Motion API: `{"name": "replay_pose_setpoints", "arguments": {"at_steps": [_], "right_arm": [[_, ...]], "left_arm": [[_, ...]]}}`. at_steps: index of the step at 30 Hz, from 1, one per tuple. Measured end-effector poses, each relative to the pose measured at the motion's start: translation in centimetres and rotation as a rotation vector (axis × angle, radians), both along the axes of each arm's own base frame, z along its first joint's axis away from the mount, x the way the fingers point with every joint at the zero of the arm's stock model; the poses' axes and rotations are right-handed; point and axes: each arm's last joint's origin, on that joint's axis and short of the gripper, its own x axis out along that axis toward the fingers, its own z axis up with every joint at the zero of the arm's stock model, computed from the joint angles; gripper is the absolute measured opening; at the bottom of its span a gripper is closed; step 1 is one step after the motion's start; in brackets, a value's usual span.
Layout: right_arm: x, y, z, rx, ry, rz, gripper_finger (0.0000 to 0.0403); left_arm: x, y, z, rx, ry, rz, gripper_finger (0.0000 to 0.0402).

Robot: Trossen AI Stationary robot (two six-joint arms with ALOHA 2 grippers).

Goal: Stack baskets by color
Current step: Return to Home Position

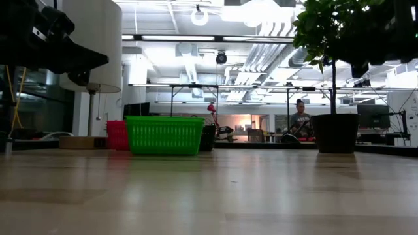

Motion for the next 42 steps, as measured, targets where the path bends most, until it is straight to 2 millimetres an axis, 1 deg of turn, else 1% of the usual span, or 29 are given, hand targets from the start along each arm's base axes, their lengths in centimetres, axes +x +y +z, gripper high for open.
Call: {"name": "replay_pose_setpoints", "arguments": {"at_steps": [4,6,11,16,21,42], "right_arm": [[0.6,0.1,-1.7,-0.005,-0.037,0.014,0.0000],[0.6,0.1,-2.1,-0.006,0.001,0.016,0.0000],[0.6,0.1,-2.1,-0.045,0.003,0.030,0.0000],[0.6,0.1,-2.1,-0.135,0.028,0.028,0.0000],[0.6,0.1,-2.1,-0.178,0.037,0.026,0.0000],[0.6,0.1,-2.2,-0.178,0.038,0.027,0.0000]], "left_arm": [[0.0,0.1,0.0,0.001,-0.001,0.017,0.0001],[0.0,0.1,0.0,0.001,-0.003,0.019,0.0001],[0.0,0.1,0.0,0.001,-0.003,0.019,0.0001],[0.0,0.1,0.0,0.002,-0.003,0.020,0.0001],[0.0,0.1,0.0,0.002,-0.003,0.020,0.0001],[0.0,0.1,0.0,0.002,-0.003,0.020,0.0001]]}}
